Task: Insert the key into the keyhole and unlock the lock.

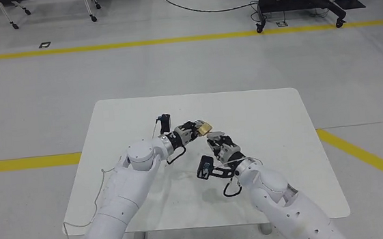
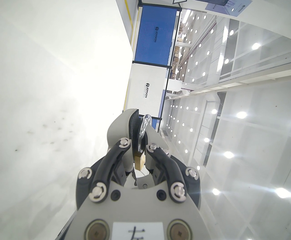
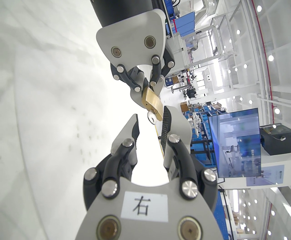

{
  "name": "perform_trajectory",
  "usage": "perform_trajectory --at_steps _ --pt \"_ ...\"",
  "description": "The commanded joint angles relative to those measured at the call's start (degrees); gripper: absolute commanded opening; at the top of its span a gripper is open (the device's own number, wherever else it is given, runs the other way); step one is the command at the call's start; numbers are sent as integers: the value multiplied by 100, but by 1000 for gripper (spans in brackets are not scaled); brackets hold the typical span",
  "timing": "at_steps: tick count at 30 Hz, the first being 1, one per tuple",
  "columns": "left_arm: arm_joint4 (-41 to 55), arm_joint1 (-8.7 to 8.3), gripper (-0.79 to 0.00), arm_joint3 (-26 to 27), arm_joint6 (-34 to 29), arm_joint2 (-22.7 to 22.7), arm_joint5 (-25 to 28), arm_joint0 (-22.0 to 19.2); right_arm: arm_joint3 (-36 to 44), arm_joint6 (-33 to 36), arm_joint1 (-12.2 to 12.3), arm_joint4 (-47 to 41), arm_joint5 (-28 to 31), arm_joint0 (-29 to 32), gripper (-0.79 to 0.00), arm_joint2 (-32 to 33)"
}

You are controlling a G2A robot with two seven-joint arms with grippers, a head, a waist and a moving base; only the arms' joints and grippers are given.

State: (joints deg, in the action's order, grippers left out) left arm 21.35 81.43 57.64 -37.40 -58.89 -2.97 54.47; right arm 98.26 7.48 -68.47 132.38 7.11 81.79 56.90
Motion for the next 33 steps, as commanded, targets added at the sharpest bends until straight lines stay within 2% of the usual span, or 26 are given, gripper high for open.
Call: perform_trajectory --at_steps 1,4,9,16,24,33 --pt "-31 -2 -785 2 -16 4 19 -1 -33 10 -13 -89 89 -42 -585 5" --pt "-55 -2 -785 0 -37 16 29 12 -77 46 -38 -245 120 -82 -640 6" --pt "-112 -4 -785 2 -68 30 40 3 -135 99 -65 -390 111 -110 -782 52" --pt "-163 -2 -785 4 -119 56 100 1 -176 -75 -86 -988 306 -95 -785 202" --pt "-245 -10 -785 87 -352 84 483 22 -528 -907 -55 -2850 1437 -208 -785 771" --pt "-248 -20 -785 121 -396 55 654 50 -725 -1357 7 -3776 2055 -196 -785 1199"
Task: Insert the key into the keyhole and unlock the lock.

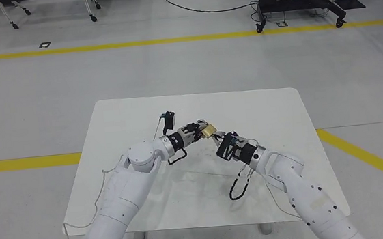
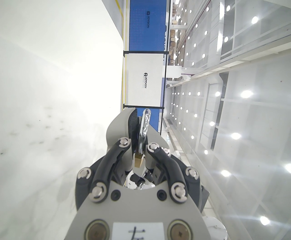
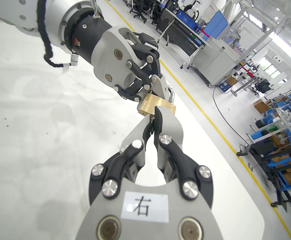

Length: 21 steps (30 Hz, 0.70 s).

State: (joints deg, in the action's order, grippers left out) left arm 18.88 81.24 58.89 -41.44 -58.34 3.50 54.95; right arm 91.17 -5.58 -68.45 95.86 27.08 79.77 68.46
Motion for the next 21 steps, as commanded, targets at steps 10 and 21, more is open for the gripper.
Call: perform_trajectory --at_steps 10,21 --pt "9 -1 -785 2 20 -14 80 12 -369 -361 55 -1056 805 -82 -785 319" --pt "-131 -5 -785 -8 86 10 46 -7 -485 -242 104 -978 730 -95 -397 418"
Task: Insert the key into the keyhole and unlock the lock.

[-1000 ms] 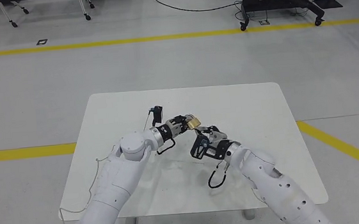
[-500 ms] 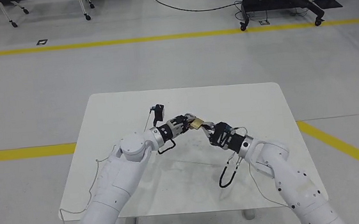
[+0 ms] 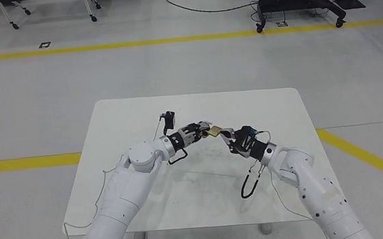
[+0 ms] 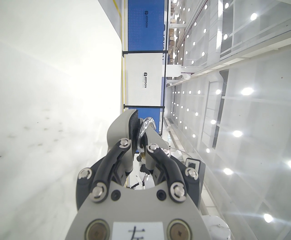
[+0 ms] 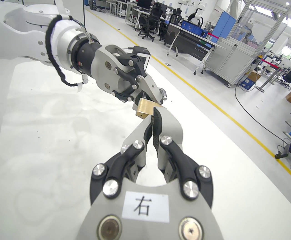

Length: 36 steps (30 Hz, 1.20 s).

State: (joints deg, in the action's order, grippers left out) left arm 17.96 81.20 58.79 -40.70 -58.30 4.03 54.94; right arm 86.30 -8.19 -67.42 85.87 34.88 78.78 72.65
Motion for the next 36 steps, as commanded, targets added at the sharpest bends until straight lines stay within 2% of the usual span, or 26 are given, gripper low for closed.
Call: perform_trajectory --at_steps 1,3,4,13,17,19,20,22,23,30,36 --pt "-134 -5 -785 13 35 22 8 -19 9 29 5 61 -119 18 -240 9" --pt "-347 -12 -785 31 125 66 10 -19 53 -14 19 112 -226 76 -58 66" --pt "-408 -14 -785 44 158 80 -5 -14 70 -80 31 106 -228 112 0 117" --pt "-1704 -42 -785 136 308 468 -388 -84 287 -492 178 -226 -277 611 0 1010" --pt "-2583 -62 -785 140 164 774 -796 -162 471 -574 227 -323 -231 857 0 1298" --pt "-3067 -69 -702 117 108 951 -1014 -189 483 -541 235 -472 -268 962 0 1397" --pt "-3162 -66 -616 121 49 1006 -1101 -188 477 -515 235 -517 -285 978 0 1412" --pt "-3306 -63 -302 123 -49 1075 -1239 -201 477 -515 235 -517 -285 978 0 1412" --pt "-3397 -65 0 121 -79 1106 -1298 -200 477 -515 235 -517 -285 978 0 1412" --pt "-3292 -86 0 222 -354 1024 -1285 -180 477 -515 235 -517 -285 978 0 1412" --pt "-3005 -175 0 551 -154 617 -895 -28 451 -528 229 -636 -321 977 0 1428"
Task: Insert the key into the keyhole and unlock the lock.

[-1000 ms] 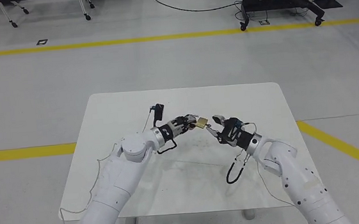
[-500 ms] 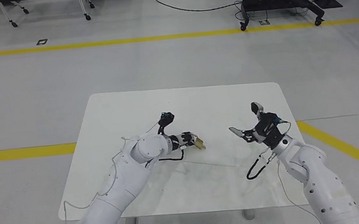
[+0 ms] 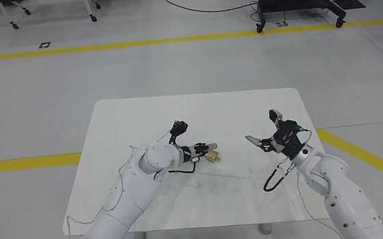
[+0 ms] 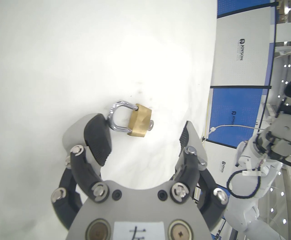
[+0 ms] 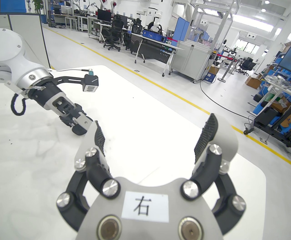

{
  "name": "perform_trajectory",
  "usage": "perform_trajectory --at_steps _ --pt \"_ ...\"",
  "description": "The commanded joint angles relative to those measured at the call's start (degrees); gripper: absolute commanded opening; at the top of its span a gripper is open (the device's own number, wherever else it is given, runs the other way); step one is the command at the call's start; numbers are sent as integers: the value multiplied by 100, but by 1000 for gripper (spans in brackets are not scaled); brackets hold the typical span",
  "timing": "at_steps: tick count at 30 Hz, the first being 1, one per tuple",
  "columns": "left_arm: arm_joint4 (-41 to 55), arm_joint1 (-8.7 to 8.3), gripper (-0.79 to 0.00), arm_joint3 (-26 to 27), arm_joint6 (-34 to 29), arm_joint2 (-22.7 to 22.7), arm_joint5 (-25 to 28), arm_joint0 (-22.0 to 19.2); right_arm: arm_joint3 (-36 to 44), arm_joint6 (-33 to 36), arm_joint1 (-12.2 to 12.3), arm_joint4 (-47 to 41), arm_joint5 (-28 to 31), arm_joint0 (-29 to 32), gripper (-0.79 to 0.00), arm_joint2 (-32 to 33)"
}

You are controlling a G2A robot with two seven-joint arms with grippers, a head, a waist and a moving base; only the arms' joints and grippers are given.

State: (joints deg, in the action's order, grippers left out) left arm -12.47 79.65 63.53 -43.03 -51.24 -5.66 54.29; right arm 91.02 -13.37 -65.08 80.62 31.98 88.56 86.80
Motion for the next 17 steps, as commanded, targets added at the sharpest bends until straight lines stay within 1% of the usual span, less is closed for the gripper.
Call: perform_trajectory --at_steps 1,4,7,9,10,11,13,14,17 --pt "53 -45 0 184 198 -190 169 88 -81 -35 -10 -362 -28 -16 0 60" --pt "-22 -137 0 660 727 -537 634 324 -305 -123 4 -959 171 -80 0 300" --pt "-263 -251 0 1282 1318 -925 1293 684 -480 -359 31 -1371 485 -84 0 547" --pt "-662 -333 0 1708 1660 -1144 1747 945 -620 -553 49 -1598 712 -78 0 696" --pt "-1174 -381 0 1896 1901 -1235 1893 1054 -708 -652 55 -1740 843 -82 0 760" --pt "-1877 -428 0 2082 2134 -1257 1989 1172 -803 -749 61 -1896 967 -98 0 825" --pt "-2792 -486 0 2410 2525 -1239 2158 1445 -1048 -880 71 -2216 1215 -145 0 926" --pt "-3033 -502 0 2505 2698 -1231 2209 1574 -1144 -824 75 -2323 1258 -179 0 953" --pt "-2991 -507 -1 2531 2737 -1228 2228 1609 -1157 -835 75 -2355 1270 -181 0 957"
